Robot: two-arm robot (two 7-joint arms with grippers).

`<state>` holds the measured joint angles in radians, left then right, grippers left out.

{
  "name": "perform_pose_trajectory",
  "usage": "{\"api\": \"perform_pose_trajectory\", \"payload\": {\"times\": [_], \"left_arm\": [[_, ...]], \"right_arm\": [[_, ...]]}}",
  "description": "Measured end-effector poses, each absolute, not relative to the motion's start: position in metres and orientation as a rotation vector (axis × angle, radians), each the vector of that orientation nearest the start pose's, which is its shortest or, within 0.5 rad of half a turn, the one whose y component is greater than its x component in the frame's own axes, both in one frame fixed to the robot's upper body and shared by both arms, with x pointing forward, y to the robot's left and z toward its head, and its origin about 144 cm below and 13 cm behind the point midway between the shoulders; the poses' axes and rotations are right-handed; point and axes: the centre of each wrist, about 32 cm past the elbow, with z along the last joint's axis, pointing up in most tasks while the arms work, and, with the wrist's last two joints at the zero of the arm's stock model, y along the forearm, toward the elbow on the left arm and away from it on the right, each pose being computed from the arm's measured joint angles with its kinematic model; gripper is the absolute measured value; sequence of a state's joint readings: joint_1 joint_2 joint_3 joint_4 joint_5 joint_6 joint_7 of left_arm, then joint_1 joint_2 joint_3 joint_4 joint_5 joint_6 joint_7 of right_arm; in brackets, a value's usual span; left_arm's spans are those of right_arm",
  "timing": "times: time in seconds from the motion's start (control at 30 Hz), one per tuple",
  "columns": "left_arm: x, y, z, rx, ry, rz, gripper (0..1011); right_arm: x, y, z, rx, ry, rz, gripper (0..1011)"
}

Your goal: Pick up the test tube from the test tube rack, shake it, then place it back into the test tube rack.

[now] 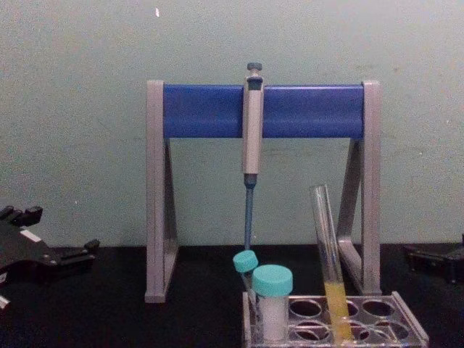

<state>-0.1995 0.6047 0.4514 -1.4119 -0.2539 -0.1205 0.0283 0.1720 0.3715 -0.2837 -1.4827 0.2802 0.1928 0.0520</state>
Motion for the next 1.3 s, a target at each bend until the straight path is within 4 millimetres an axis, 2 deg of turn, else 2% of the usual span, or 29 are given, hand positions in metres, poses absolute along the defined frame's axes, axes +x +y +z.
{"api": "perform_pose_trajectory", "payload": {"times": [1.3], "left_arm": [[0.4886,0.3097,1.1398,0.304,-0.285,1.248,1001]], "right_arm": [[0.4974,-0.2601,1.1627,-0.254,0.033,-1.291,1000]]}}
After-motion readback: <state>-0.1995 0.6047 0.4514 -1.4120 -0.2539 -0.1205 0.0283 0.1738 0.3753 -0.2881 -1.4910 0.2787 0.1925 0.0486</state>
